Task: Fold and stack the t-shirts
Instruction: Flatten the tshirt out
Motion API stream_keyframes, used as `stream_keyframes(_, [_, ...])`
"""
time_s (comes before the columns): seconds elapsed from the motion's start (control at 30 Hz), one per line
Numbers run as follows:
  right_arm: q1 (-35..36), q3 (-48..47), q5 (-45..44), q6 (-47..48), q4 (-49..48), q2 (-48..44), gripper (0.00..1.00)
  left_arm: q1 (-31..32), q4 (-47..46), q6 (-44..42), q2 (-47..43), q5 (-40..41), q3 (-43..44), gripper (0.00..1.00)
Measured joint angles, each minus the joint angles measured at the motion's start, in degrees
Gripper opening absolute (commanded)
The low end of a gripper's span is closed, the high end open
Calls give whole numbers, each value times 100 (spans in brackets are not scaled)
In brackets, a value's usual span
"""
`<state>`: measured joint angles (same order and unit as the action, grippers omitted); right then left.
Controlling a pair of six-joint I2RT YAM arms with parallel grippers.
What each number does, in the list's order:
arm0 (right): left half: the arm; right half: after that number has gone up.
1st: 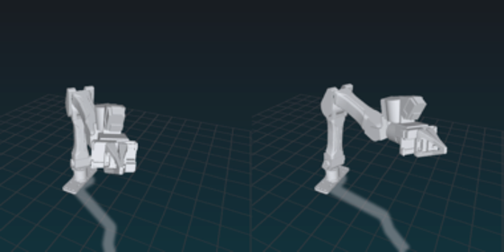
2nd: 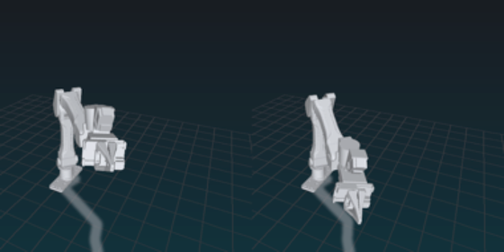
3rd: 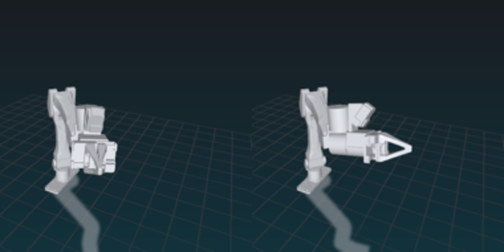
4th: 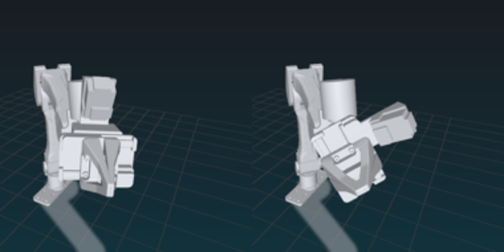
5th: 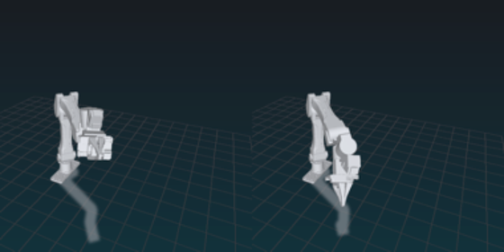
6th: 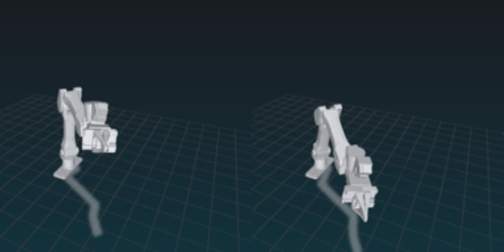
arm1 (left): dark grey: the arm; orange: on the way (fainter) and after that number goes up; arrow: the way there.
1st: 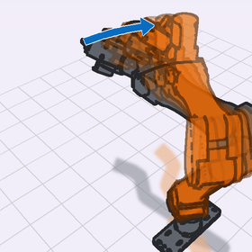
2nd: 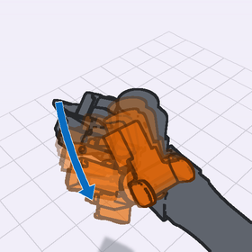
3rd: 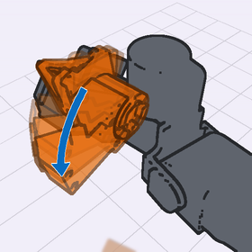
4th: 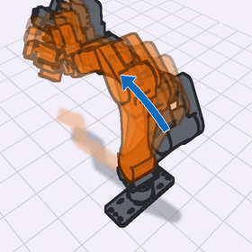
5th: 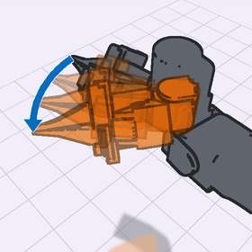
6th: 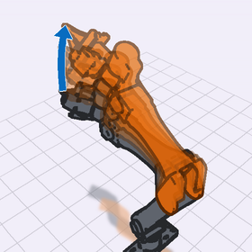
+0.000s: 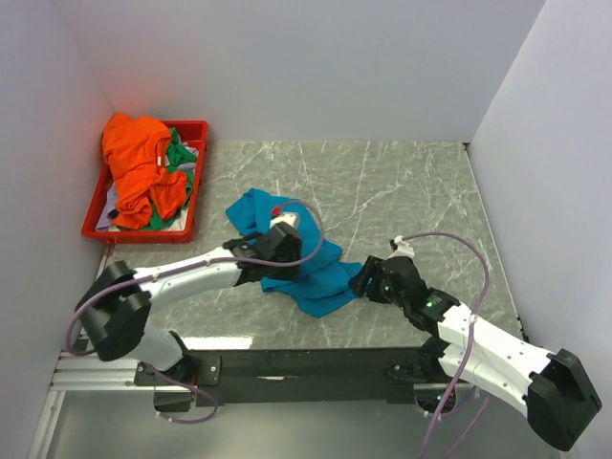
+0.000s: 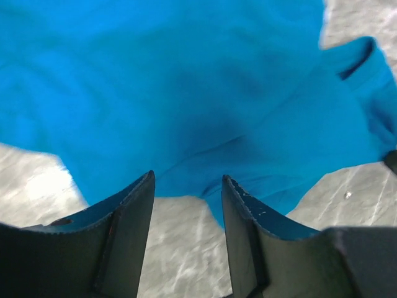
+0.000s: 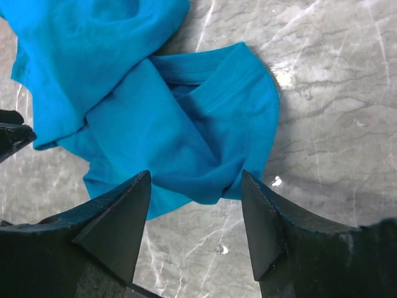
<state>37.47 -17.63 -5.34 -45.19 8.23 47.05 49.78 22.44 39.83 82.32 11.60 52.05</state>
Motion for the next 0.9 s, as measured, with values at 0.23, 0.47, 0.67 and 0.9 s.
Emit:
stream_keyframes(0.23, [46, 225, -179, -234, -142, 7, 58, 348, -24, -315, 1071, 396, 1165, 52])
stream_keyframes(0.47, [63, 389, -234, -444, -376, 155, 32, 586, 142, -800, 2389, 654, 2730, 53])
stream_keyframes(0.67, [66, 608, -208, -649, -658, 308, 16, 728, 649, -1226, 3442, 918, 3901, 53])
stream_keyframes(0.9, [68, 739, -208, -776, -844, 280, 14, 754, 1012, -1633, 3976, 1110, 4334, 55])
